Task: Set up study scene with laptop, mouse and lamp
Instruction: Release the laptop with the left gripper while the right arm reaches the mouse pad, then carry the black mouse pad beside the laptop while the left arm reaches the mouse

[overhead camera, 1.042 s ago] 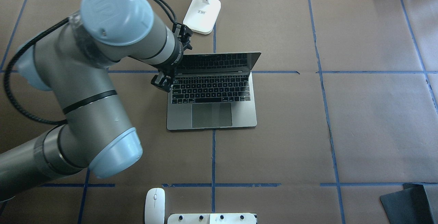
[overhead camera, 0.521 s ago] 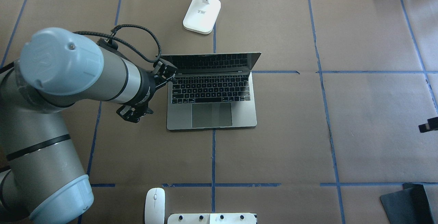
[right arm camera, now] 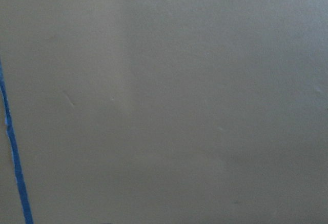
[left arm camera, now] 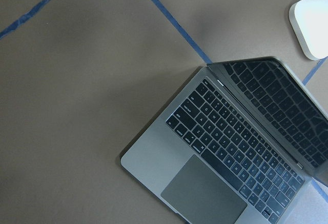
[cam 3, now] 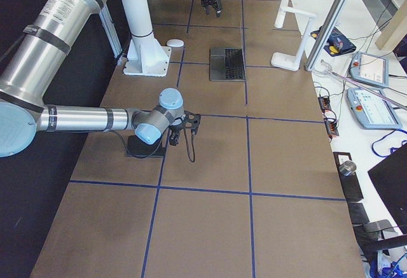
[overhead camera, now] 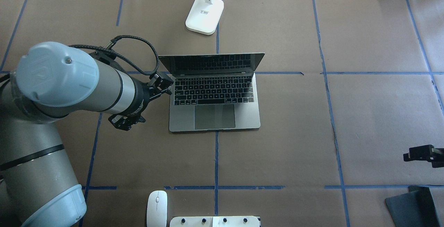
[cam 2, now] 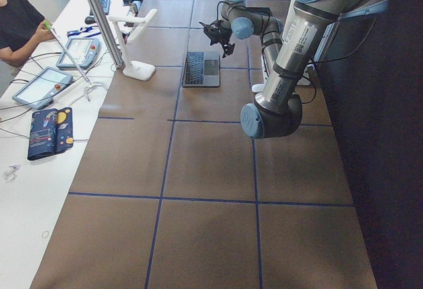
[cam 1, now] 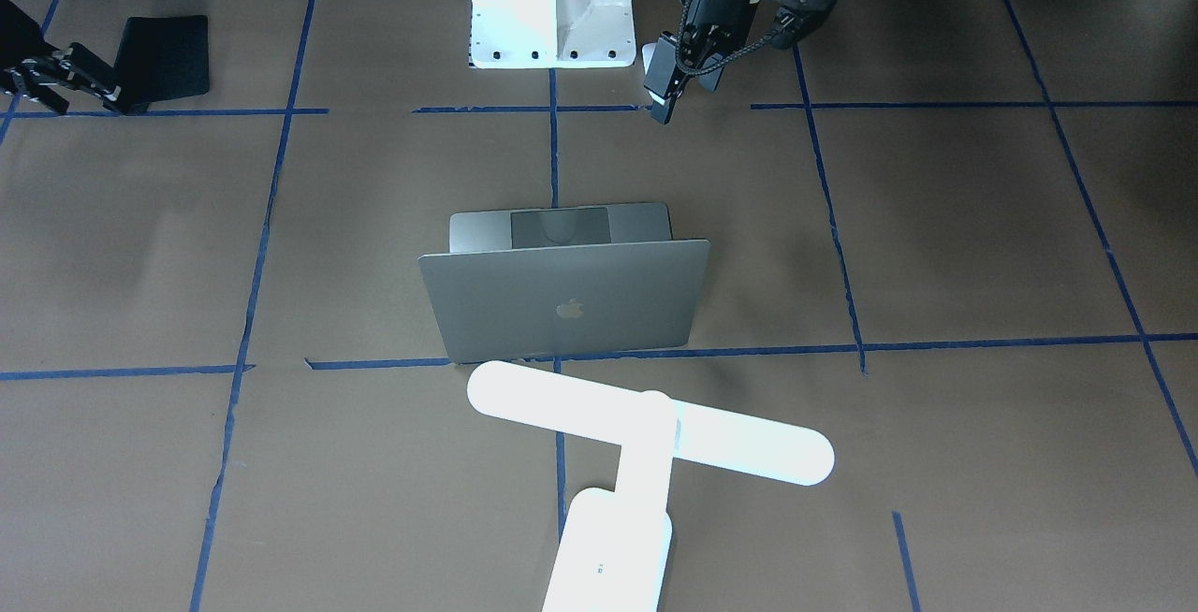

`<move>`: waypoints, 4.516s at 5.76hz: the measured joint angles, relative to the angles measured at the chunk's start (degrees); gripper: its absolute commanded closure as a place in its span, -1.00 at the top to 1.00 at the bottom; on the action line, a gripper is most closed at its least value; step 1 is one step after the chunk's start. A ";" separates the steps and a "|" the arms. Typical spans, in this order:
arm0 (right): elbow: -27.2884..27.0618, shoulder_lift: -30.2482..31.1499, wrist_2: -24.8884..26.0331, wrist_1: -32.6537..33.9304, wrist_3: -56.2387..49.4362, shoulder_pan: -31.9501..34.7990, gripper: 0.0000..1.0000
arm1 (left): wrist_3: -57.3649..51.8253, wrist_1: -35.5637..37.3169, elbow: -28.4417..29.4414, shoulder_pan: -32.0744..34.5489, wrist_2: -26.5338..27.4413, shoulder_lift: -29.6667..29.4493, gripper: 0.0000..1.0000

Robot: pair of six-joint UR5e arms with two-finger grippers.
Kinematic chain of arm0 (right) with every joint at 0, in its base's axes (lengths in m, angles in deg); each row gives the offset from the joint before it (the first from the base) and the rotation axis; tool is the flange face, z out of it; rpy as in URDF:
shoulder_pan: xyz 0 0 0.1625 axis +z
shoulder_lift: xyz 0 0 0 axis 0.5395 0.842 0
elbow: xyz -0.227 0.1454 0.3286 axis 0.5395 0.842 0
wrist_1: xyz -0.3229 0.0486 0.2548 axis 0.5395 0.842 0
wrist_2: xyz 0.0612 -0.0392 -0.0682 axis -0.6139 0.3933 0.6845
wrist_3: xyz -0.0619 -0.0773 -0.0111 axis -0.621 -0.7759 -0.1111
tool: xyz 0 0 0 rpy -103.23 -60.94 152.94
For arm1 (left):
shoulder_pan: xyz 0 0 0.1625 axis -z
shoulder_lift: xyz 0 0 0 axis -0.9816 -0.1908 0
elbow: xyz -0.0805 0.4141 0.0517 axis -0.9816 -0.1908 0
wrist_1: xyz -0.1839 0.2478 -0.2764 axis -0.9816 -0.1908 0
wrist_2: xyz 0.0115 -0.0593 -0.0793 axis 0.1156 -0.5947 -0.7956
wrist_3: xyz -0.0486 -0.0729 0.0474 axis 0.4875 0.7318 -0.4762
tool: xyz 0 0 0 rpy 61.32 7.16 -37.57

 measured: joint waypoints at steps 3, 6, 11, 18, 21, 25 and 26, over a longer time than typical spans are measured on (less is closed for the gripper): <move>8.04 3.02 3.54 -12.97 4.17 -5.89 0.92 | -0.05 0.21 0.03 -1.80 0.25 0.03 1.00; 12.81 3.65 1.17 -19.67 4.35 -8.33 0.81 | -0.07 0.34 -0.13 -2.11 0.26 0.12 1.00; 13.61 3.40 0.72 -19.62 5.01 -12.54 -0.72 | -0.10 0.43 -0.92 -2.03 0.26 0.31 1.00; 11.20 -11.64 0.50 -17.21 7.34 -6.15 -1.00 | -0.11 0.75 -7.57 -1.79 0.27 4.81 1.00; 13.23 -32.25 -0.57 2.66 8.00 1.51 -1.00 | -3.90 0.50 -9.38 -4.96 0.64 11.65 1.00; 26.94 -49.84 -0.60 8.35 10.50 5.08 -1.00 | -18.16 0.63 -10.36 -18.34 4.23 17.67 0.97; 27.92 -50.87 -0.60 8.47 10.93 5.07 -0.95 | -18.24 0.57 -9.61 -19.50 4.56 17.37 0.97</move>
